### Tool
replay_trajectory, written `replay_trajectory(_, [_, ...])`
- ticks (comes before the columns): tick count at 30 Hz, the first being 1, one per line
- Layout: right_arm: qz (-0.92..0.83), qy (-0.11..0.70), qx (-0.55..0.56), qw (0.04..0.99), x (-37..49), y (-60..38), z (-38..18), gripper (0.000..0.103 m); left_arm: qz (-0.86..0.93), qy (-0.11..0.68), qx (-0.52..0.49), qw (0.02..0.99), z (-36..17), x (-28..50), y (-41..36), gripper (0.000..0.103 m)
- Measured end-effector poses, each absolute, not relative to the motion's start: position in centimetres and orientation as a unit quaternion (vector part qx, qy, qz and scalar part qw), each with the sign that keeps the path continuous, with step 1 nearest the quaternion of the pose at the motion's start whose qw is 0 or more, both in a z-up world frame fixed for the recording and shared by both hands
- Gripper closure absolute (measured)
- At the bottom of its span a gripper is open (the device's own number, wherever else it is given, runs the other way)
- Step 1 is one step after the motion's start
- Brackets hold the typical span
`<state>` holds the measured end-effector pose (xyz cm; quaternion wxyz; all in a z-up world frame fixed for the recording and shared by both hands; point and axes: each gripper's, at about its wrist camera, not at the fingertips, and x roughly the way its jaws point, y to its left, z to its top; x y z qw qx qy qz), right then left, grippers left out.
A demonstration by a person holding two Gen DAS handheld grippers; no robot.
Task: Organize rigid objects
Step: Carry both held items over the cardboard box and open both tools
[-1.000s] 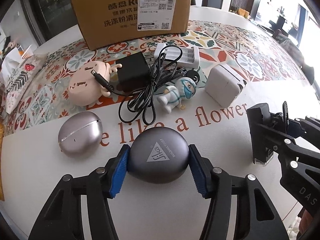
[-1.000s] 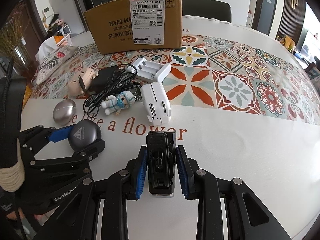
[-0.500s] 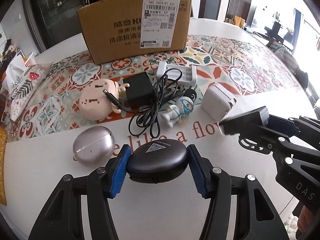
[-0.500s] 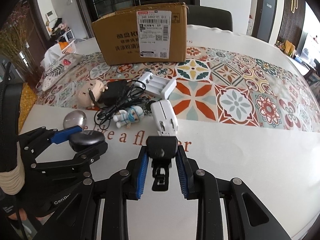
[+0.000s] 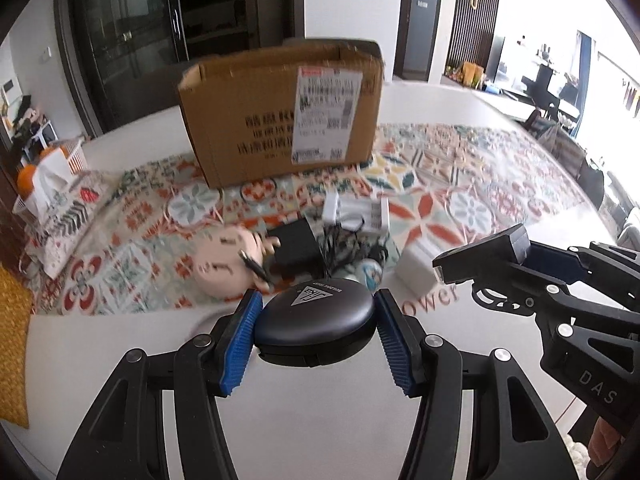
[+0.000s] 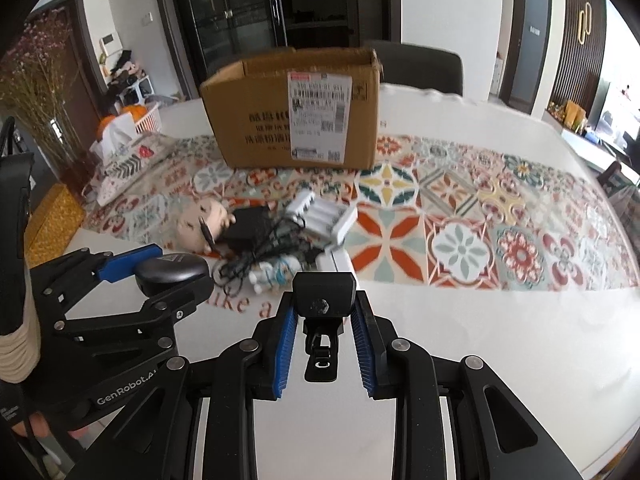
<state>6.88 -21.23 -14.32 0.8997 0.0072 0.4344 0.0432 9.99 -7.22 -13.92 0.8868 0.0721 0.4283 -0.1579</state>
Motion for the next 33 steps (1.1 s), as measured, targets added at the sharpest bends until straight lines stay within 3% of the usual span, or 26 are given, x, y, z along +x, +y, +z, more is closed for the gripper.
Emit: replay_trajectory(33, [0.047, 0.265, -0.012, 0.963, 16.3, -18.0, -3.1, 0.075, -0.163, 0.303, 0.059, 0.937, -2.7, 20.8, -4.6, 0.046])
